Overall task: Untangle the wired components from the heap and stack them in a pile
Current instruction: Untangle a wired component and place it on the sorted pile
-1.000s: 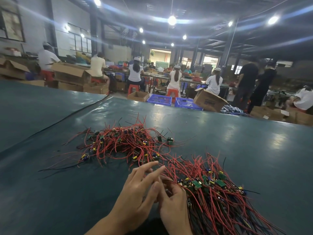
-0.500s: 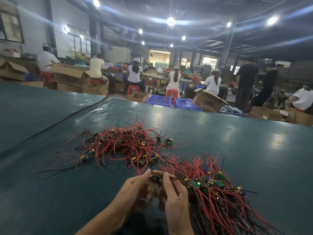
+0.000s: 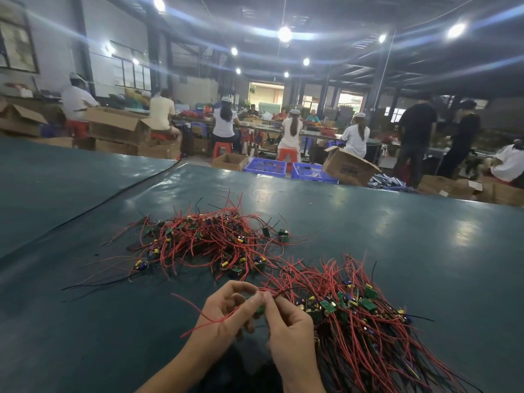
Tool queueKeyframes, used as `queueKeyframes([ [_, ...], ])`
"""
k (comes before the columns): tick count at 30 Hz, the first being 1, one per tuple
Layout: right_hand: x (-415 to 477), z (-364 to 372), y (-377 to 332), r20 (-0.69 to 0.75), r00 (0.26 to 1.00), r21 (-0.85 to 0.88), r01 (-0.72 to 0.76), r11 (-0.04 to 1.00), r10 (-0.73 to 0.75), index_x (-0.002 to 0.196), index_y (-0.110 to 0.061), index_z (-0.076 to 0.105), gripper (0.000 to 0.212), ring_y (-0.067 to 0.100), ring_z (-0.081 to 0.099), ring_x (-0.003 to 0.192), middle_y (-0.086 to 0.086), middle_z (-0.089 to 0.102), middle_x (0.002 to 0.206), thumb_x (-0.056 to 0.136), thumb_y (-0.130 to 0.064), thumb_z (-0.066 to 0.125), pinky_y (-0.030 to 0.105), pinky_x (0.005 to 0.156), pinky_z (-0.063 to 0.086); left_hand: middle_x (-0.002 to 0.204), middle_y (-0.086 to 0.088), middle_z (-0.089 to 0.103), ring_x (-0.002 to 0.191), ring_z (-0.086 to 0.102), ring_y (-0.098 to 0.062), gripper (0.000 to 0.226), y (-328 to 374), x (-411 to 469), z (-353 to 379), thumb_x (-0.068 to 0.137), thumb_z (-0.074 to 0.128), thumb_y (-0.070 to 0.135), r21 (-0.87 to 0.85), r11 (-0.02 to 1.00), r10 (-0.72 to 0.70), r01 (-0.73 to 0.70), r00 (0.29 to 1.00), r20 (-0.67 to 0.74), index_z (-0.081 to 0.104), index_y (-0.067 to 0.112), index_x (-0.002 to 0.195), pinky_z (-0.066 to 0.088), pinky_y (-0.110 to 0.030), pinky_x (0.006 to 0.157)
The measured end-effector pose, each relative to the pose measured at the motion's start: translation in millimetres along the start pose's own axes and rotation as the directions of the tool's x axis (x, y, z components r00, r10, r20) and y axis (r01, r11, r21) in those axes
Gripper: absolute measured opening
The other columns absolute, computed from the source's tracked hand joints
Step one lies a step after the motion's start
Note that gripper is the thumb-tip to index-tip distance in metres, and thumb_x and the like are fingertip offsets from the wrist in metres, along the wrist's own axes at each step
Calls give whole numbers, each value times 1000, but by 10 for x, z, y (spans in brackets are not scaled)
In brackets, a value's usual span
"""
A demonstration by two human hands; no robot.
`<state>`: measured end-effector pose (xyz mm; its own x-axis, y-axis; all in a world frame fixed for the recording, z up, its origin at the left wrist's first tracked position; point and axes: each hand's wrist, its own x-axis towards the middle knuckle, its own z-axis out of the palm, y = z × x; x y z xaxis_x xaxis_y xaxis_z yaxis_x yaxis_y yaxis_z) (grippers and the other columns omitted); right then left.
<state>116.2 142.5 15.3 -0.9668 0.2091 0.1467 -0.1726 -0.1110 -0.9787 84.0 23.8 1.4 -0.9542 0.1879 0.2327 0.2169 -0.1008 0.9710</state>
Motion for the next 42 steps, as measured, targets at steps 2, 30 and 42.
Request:
queueKeyframes([
  [2, -11, 12, 9, 35, 999, -39, 30, 999, -29, 74, -18, 79, 29, 8, 54, 47, 4, 64, 57, 95, -14, 59, 17, 47, 43, 71, -9, 66, 62, 62, -21, 51, -18, -9, 4, 73, 66, 56, 35, 999, 23, -23, 1000, 16, 66, 8, 91, 47, -30, 56],
  [30, 107, -49, 57, -115, 993, -19, -11, 1000, 9, 71, -25, 80, 28, 17, 63, 58, 2, 69, 62, 89, -33, 61, 31, 60, 54, 57, -9, 61, 53, 53, -17, 45, 6, 2, -3, 85, 63, 49, 80, 992, 90, -97, 992, 94, 67, 12, 60, 42, -25, 53],
  [42, 135, -221, -41, -220, 975, 142, 12, 990, 19, 73, -12, 78, 38, 7, 25, 37, 0, 37, 47, 84, -42, 57, 19, 35, 21, 72, -17, 72, 52, 58, -16, 46, 65, 46, -44, 80, 59, 49, -92, 994, -65, 59, 996, -55, 73, 8, 66, 45, -21, 48],
])
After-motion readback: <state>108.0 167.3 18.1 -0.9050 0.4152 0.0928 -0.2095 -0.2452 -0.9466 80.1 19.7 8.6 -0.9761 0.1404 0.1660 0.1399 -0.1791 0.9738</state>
